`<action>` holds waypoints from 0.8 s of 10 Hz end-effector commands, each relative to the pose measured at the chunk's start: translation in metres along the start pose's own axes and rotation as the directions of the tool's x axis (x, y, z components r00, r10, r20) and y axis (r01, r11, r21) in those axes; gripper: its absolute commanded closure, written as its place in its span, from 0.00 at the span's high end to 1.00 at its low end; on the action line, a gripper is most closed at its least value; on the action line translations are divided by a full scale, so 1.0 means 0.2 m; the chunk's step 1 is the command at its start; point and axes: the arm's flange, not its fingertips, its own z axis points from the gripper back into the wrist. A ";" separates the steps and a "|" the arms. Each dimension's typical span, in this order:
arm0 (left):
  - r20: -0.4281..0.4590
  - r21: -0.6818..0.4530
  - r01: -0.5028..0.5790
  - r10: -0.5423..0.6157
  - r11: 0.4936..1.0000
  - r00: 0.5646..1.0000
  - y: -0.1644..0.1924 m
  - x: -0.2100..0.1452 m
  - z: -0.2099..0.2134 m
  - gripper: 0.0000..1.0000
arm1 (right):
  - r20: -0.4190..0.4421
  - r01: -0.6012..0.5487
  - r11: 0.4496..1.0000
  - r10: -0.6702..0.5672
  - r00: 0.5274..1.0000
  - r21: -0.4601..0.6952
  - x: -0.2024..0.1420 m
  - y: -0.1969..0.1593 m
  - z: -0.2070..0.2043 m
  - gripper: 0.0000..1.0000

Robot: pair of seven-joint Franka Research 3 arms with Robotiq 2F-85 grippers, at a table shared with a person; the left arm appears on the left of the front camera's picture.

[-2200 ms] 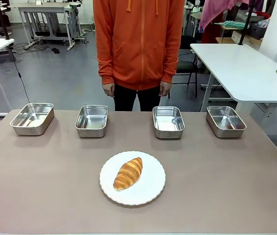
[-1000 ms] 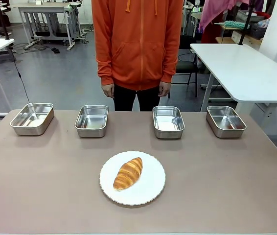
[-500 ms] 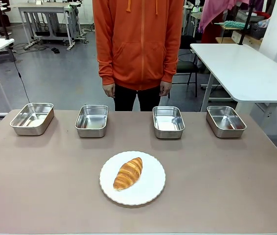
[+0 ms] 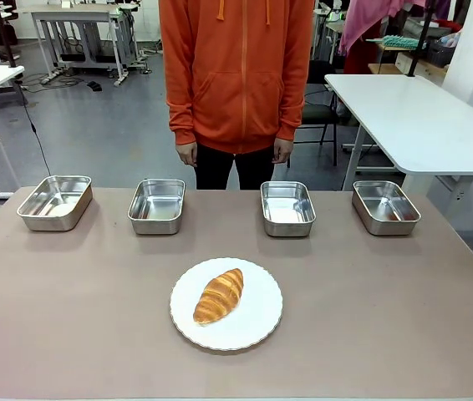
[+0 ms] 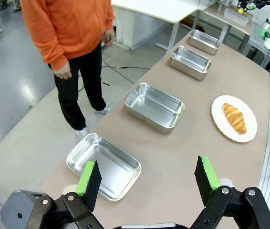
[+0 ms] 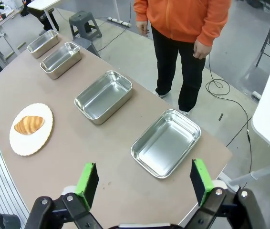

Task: Place the bread in the container.
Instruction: Place the Butter Roll into the Airtight Container indicated by the human.

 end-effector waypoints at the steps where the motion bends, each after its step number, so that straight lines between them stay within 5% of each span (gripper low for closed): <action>1: 0.002 -0.003 0.013 -0.013 1.000 1.000 0.00 0.00 0.00 1.00 | 0.022 -0.007 1.000 0.007 1.000 0.009 0.01 0.00 0.00 1.00; 8: 0.002 -0.003 0.013 -0.013 1.000 1.000 0.00 0.00 0.00 1.00 | 0.022 -0.007 1.000 0.007 1.000 0.009 0.01 0.00 0.00 1.00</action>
